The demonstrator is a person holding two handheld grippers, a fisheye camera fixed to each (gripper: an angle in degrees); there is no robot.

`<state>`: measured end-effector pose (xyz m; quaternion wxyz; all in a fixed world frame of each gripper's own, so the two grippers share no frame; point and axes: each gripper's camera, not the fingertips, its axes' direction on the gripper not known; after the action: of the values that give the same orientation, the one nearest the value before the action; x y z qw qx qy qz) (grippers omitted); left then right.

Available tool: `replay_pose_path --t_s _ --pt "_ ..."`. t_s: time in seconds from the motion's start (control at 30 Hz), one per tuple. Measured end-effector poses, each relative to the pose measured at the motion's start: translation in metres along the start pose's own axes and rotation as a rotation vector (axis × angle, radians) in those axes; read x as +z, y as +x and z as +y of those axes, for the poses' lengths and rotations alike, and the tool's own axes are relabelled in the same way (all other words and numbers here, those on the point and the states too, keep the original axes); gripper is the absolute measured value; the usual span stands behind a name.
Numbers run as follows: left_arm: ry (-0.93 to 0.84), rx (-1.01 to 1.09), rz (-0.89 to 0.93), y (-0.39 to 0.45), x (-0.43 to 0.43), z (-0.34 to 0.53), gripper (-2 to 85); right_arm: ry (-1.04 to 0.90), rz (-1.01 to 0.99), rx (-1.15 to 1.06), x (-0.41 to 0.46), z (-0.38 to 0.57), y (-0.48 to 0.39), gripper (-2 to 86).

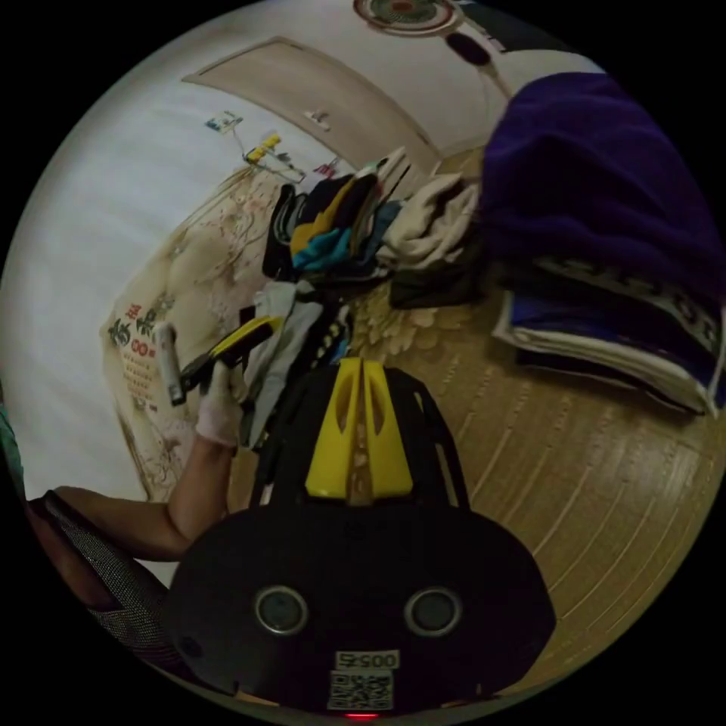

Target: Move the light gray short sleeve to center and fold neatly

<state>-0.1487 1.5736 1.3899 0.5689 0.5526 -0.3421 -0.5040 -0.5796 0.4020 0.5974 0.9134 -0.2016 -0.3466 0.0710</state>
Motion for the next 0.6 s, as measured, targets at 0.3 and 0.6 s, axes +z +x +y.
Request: replay_pose_path --t_s 0.3,0.6 --pt "-0.014 -0.098 0.135 -0.127 -0.022 0.107 4.0 -0.047 0.002 -0.172 0.069 -0.050 -0.063 -1.0" --pt "0.123 -0.102 0.393 -0.267 -0.091 0.282 2.4 -0.170 -0.077 -0.368 0.172 -0.102 -0.152 -0.5"
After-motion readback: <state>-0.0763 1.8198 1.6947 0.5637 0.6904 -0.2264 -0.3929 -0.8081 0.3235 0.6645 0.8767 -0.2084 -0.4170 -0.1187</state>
